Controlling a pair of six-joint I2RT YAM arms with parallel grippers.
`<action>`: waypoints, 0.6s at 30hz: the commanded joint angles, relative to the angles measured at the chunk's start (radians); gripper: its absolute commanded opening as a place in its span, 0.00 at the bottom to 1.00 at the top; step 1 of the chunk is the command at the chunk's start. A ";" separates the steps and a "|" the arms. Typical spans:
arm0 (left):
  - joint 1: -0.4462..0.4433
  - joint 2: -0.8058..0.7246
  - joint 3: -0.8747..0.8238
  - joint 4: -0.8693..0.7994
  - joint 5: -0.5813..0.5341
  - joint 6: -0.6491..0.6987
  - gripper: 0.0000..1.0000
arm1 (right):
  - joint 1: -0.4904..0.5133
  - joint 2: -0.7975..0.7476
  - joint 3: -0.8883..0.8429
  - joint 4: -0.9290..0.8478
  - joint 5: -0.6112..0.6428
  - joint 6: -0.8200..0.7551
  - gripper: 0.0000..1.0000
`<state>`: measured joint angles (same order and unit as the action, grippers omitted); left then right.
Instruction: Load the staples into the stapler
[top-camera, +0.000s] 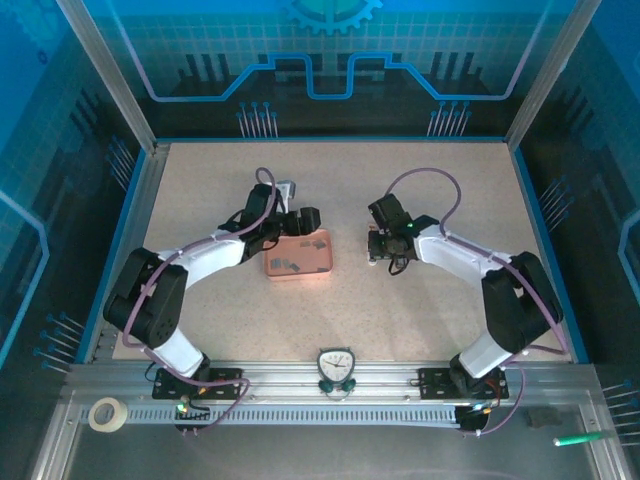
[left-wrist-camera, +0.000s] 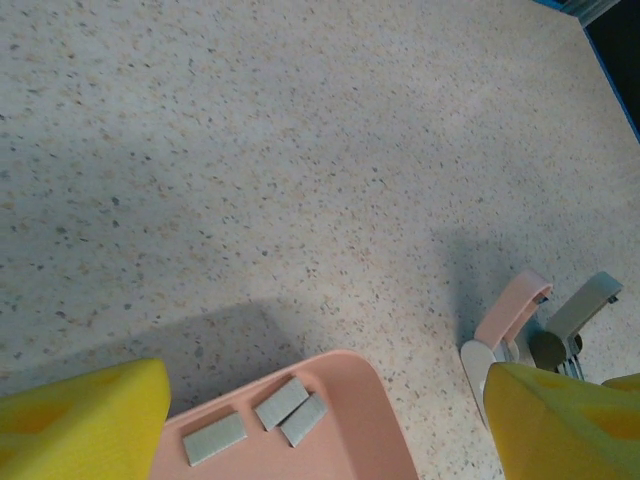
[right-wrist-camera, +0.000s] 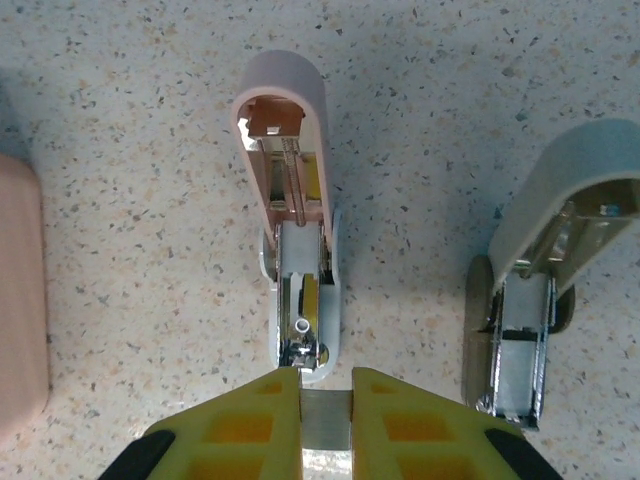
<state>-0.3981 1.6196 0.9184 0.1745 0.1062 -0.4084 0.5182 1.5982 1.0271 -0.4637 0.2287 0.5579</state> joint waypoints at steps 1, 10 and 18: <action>0.022 -0.028 -0.022 0.049 -0.014 0.034 0.83 | 0.015 0.038 0.045 0.031 0.020 0.014 0.16; 0.035 -0.024 -0.024 0.053 0.002 0.030 0.83 | 0.035 0.100 0.067 0.035 0.019 0.022 0.16; 0.038 -0.023 -0.029 0.055 0.009 0.028 0.83 | 0.044 0.100 0.049 0.032 0.035 0.037 0.16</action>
<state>-0.3691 1.6192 0.9104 0.2092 0.1013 -0.4080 0.5495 1.6928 1.0702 -0.4328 0.2359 0.5716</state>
